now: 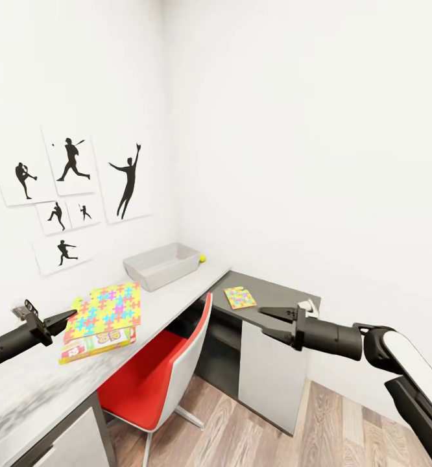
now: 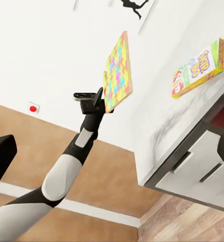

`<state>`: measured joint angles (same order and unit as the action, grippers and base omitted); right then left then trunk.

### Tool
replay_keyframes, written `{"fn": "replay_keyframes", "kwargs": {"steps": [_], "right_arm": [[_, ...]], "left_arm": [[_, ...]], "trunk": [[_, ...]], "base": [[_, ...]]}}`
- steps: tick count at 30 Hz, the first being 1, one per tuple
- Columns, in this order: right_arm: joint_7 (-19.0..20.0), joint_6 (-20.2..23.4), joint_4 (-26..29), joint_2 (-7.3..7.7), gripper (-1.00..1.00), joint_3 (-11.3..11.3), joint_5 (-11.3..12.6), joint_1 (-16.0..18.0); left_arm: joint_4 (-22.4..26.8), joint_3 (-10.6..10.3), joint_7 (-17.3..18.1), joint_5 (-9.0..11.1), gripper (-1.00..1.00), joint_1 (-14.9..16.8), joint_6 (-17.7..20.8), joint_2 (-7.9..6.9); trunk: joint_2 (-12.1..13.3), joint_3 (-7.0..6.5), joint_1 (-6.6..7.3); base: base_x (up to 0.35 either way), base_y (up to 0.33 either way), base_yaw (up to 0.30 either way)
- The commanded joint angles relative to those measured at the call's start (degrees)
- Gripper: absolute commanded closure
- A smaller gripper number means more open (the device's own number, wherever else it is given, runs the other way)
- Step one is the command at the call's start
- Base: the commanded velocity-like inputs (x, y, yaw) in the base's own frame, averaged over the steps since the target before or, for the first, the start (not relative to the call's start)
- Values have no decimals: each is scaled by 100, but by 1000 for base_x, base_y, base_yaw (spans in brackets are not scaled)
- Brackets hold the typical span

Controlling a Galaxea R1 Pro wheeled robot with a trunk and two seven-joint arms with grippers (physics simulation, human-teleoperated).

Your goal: Put all the toys in the child's room - the three board games (two on the bed and one on the table), the two jigsaw puzzles on the table, and the tennis ball on the table - inside the toy box on the table in the child's room.

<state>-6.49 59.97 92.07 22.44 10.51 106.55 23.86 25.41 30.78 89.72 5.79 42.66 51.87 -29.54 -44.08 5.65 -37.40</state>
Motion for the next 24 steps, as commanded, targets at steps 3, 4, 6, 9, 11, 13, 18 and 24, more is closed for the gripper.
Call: {"fn": "replay_keyframes", "kwargs": {"steps": [3, 4, 6, 9, 11, 13, 18, 24], "right_arm": [[42, 3, -22, 38, -100, -21, 55, -21], [49, 3, -30, 39, -100, -30, 54, -23], [69, 3, -45, 37, -100, -81, 51, -28], [73, 3, -57, 20, -100, -123, 47, -30], [76, 3, -62, 17, -100, -145, 46, -31], [77, 3, -64, 16, -100, -171, 44, -31], [68, 0, -72, -8, -100, -258, 42, -31], [61, -4, -75, -19, -100, -260, -77, -31]], "left_arm": [[-1, 7, 28, -15, 100, 6, 60, -3], [-1, 5, 28, -13, 100, 6, 60, -2], [-1, 1, 28, -10, 100, 6, 60, 1], [4, 3, 28, -8, 100, 6, 60, 7], [4, 4, 28, -8, 100, 6, 60, 8], [6, 2, 28, -8, 100, 6, 60, 9], [7, 2, 28, -8, 100, 6, 60, 9], [6, 2, 28, -8, 100, 6, 60, 13]], "trunk": [[-8, 10, -2], [-8, 10, -2], [-8, 10, -2], [-8, 10, -2], [-8, 10, -2], [-8, 10, -2], [-8, 10, -2], [-8, 10, -2]], "base": [[12, -13, 0], [44, -58, 0], [93, -159, 0], [112, -186, 0], [86, -131, 0], [37, -64, 0], [8, -14, 0], [0, -5, 0]]}}
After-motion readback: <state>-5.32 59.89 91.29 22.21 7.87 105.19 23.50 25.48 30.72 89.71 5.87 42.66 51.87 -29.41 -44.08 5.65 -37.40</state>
